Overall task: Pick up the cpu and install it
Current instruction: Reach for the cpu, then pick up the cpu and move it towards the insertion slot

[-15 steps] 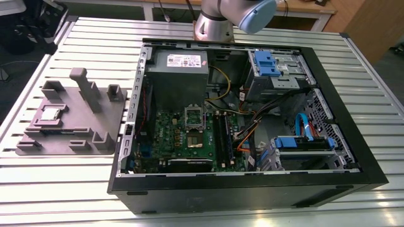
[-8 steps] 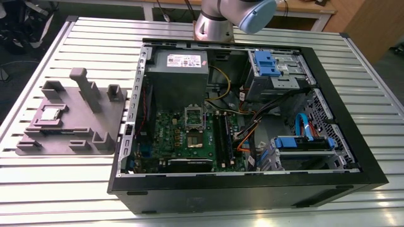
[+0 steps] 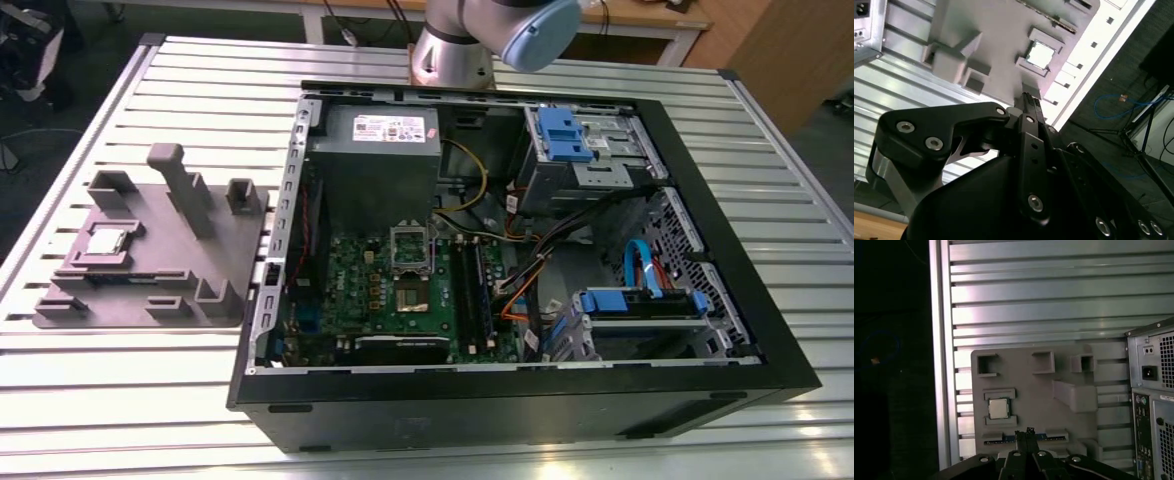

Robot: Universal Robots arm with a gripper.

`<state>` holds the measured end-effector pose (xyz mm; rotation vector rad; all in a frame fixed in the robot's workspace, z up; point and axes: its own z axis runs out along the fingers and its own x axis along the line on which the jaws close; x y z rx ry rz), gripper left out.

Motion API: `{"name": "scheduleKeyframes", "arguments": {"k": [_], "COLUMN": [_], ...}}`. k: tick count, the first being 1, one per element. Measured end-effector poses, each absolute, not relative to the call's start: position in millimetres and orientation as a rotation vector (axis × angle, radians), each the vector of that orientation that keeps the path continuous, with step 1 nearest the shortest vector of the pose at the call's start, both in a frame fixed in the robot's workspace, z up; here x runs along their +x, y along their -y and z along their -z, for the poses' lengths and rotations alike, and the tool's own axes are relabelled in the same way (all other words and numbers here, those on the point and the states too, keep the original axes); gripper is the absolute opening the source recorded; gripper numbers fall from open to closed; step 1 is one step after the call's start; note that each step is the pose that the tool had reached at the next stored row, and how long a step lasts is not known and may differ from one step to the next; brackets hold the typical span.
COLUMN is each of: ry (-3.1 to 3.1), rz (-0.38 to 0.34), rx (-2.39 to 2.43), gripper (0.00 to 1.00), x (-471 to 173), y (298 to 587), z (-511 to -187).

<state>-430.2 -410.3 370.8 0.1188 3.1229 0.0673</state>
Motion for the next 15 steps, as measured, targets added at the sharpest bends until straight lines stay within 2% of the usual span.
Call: {"name": "scheduleKeyframes", "arguments": {"k": [6,15], "ry": [-3.123,-3.123], "rz": [-0.067,-0.067], "rx": [0.119,0.119], "gripper": [0.10,0.10], "x": [-455.7,-458.1], "y": [410.3,410.3], "z": [-369.6,-369.6]}}
